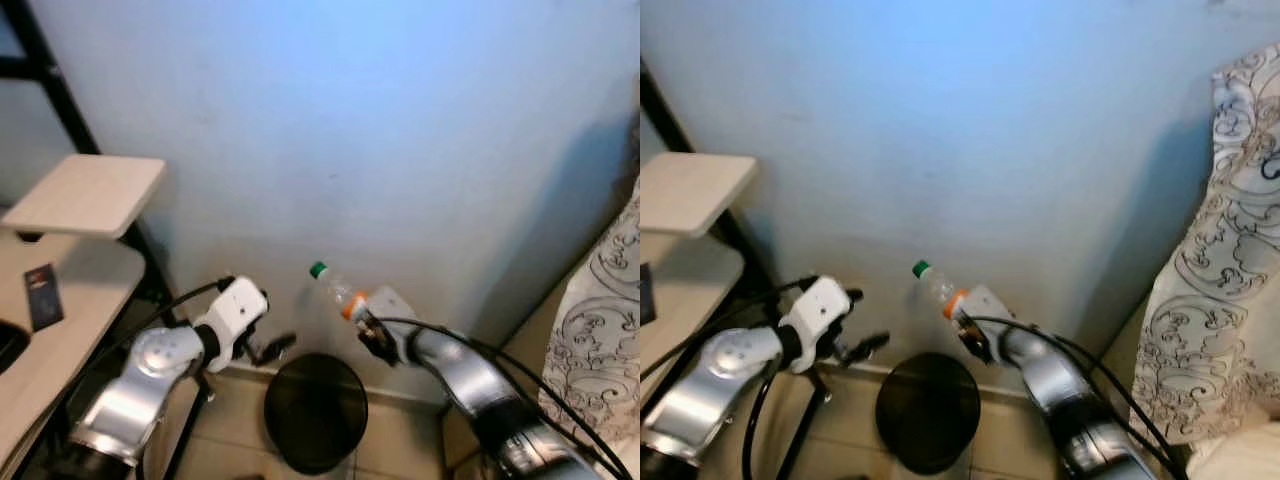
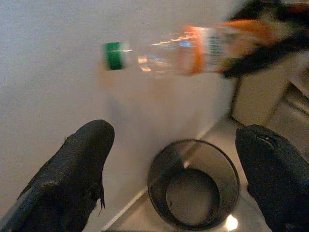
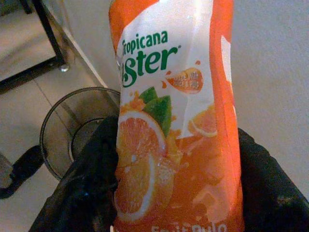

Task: Clean up the room

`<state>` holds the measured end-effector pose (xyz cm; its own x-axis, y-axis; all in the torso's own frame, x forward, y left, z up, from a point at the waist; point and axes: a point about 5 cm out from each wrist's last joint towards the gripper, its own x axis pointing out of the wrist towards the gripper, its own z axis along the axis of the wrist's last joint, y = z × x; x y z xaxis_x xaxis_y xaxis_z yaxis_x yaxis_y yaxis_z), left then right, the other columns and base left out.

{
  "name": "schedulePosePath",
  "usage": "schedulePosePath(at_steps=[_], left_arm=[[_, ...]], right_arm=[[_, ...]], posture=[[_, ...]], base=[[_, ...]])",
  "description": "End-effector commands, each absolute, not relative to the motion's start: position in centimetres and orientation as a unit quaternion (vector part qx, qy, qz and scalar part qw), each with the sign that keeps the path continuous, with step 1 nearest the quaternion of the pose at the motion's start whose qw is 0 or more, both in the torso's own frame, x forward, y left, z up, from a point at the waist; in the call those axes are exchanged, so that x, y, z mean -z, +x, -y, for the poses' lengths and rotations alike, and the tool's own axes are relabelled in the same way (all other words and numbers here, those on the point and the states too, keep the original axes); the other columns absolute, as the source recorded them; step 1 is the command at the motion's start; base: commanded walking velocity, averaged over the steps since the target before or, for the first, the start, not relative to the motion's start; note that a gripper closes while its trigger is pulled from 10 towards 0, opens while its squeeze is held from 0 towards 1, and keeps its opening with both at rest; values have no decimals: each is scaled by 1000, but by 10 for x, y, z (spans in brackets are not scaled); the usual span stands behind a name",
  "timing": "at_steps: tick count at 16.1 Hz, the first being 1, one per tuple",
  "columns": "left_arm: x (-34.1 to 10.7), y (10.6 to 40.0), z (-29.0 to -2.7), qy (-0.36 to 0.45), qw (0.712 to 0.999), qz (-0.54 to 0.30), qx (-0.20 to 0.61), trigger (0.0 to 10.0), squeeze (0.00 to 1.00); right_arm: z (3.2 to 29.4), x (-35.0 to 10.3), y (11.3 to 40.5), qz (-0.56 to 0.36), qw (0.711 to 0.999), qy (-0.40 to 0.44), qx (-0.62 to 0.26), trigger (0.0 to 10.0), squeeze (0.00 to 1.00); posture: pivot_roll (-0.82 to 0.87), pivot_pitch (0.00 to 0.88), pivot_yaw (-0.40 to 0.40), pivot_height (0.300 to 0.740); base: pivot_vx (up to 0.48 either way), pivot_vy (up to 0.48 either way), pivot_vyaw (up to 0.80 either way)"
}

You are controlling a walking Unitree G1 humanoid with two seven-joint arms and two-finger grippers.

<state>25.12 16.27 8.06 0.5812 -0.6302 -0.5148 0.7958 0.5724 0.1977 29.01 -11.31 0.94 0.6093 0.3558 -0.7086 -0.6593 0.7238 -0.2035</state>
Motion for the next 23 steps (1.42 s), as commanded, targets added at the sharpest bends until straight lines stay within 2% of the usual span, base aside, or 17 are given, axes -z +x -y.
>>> schedulePosePath(at_steps=[1,5,7,8,9,19,21,22,23], left_arm=[[-84,250,-161,221,850,-201,434,10000,0],[-86,246,-164,229,826,-218,466,10000,0],[-84,245,-165,229,822,-226,470,10000,0],[-84,245,-165,230,821,-227,471,10000,0],[-84,245,-164,230,821,-227,471,10000,0],[-82,250,-166,231,823,-228,467,10000,0],[-81,251,-166,224,837,-223,447,10000,0],[-83,254,-168,201,867,-205,407,10000,0],[-84,255,-168,187,878,-196,395,10000,0]], right_arm=[[114,-4,289,-339,862,-243,-289,10000,0],[103,0,297,-340,849,-291,-279,10000,0],[97,-4,303,-334,857,-272,-281,10000,0],[94,-4,302,-334,858,-264,-288,10000,290],[91,-3,301,-336,856,-255,-298,10000,1000],[89,4,293,-347,842,-238,-337,10000,1000],[99,0,295,-329,863,-209,-322,10000,1000],[113,-9,300,-292,899,-168,-279,10000,1000],[119,-14,300,-278,912,-151,-262,10000,1000]], posture=[[-30,0,9,740],[-20,0,9,740],[-22,0,8,740],[-22,0,8,740],[-20,0,7,740],[-27,0,15,740],[-23,0,12,740],[-28,0,19,740],[-31,0,22,740]], base=[[0,0,0],[0,0,0],[0,0,0],[0,0,0],[0,0,0],[0,0,0],[0,0,0],[0,0,0],[0,0,0]])
